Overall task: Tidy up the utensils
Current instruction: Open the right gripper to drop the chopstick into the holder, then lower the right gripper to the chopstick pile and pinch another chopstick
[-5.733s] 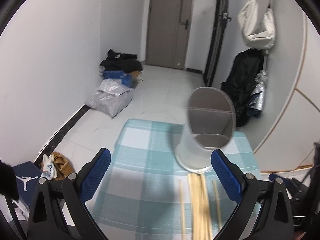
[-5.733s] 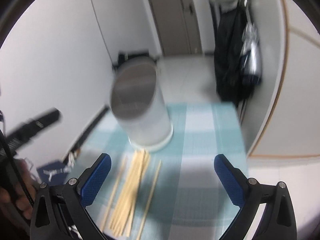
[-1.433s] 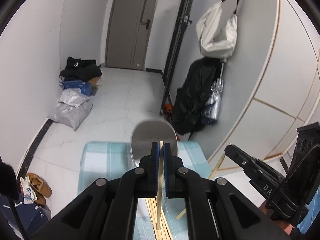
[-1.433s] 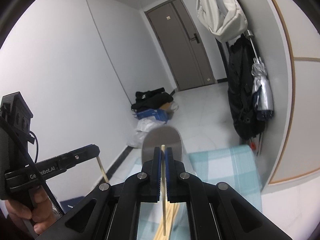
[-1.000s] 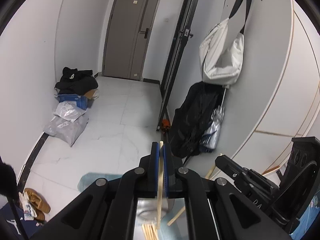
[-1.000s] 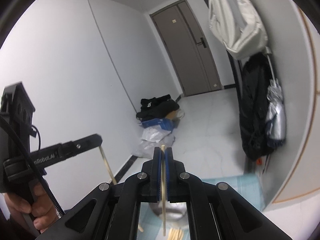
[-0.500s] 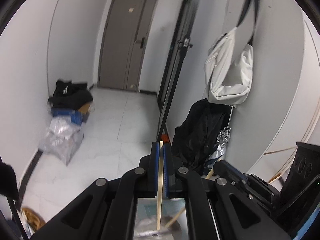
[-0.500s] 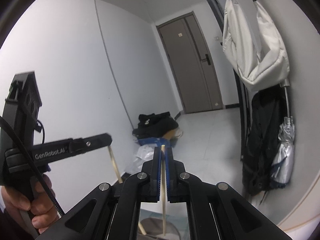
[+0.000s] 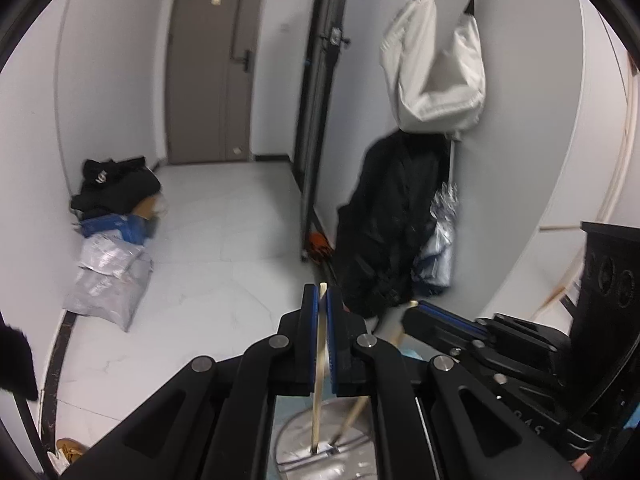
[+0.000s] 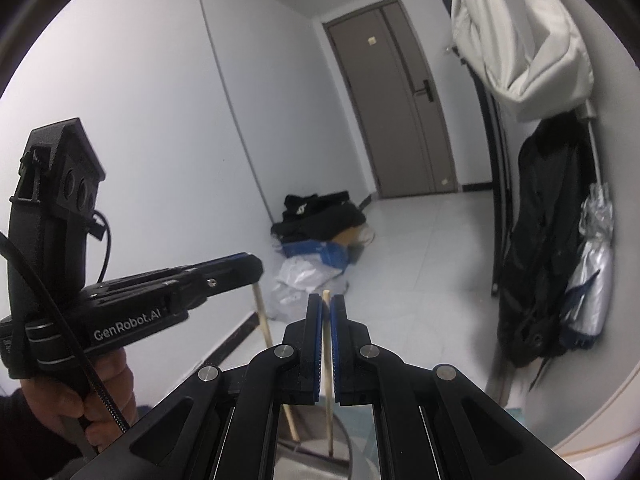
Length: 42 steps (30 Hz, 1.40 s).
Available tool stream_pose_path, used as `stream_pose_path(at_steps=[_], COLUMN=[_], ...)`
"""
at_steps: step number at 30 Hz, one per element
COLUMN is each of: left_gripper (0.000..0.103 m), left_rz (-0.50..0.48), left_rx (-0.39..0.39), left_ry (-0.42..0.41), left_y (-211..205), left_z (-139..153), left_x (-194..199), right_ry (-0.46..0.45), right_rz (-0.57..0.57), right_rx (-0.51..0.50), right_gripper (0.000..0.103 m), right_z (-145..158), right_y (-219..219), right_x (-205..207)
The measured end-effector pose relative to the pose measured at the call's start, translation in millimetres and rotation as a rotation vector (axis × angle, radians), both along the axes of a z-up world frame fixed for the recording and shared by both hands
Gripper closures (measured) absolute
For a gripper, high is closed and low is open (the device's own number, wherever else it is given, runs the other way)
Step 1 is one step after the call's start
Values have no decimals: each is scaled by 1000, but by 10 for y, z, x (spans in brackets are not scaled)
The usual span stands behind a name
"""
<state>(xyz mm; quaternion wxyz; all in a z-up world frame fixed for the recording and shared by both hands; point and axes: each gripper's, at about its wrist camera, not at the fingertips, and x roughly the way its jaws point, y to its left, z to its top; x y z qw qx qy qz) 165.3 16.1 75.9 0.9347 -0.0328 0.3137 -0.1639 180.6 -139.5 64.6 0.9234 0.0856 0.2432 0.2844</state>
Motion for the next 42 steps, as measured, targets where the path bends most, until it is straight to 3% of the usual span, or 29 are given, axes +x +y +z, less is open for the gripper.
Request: stream_pose_path(at_steps=[5, 9, 11, 14, 16, 23, 28, 32, 35, 42], left_gripper=[101, 100, 93, 74, 53, 49, 32, 28, 18, 10], left_rz=[7, 53, 82, 129, 172, 291, 347, 360, 362, 393], left_rx=[-36, -56, -52, -54, -57, -42, -37, -10, 1, -22], left_ry=[116, 127, 122, 114, 99, 50, 15, -32, -57, -69], left_y=[28, 97, 111, 144, 179, 197, 172, 117, 83, 113], left_z=[-115, -64, -22, 43, 90, 174, 227, 257, 230, 73], left_x=[90, -6, -69, -182, -285, -631, -914, -1172, -1325, -1562], right_ry=[100, 160, 172, 168, 161, 128, 114, 94, 83, 71], right_rz=[46, 53, 39, 9, -10, -47, -71, -84, -91, -118], right_rx=[12, 36, 40, 59, 69, 65, 60, 53, 50, 34], right_gripper=[97, 96, 94, 79, 72, 61, 57, 47, 42, 29], right_z=[-193, -305, -312, -268, -219, -62, -9, 23, 34, -67], right_y=[16, -40, -99, -222, -301, -430, -481, -503, -520, -509], right_x=[24, 16, -11, -122, -237, -655, -1003, -1240, -1392, -1692])
